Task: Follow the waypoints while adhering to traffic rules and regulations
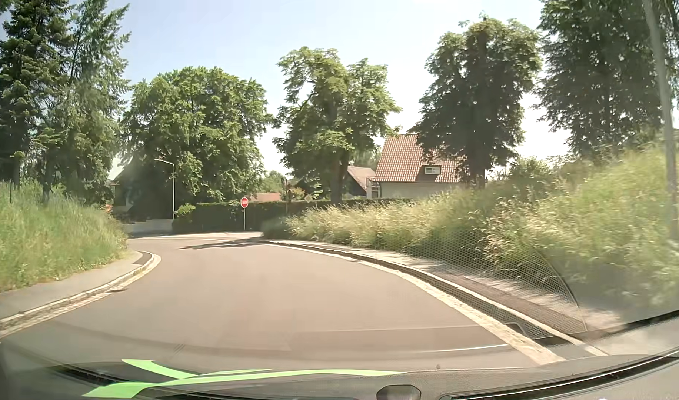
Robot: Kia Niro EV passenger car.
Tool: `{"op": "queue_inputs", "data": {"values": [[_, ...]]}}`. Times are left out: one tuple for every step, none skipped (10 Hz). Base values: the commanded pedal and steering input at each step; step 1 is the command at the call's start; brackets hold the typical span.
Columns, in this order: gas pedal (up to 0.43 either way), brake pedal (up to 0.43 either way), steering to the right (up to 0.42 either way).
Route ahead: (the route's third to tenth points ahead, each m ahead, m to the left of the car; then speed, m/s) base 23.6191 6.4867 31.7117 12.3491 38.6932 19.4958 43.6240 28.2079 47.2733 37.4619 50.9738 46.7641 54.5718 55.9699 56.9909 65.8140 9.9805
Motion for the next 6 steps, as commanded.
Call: {"op": "queue_inputs", "data": {"values": [[0.079, 0.000, -0.070], [0.087, 0.000, -0.073], [0.087, 0.000, -0.078], [0.087, 0.000, -0.084], [0.079, 0.000, -0.091], [0.047, 0.000, -0.097]]}}
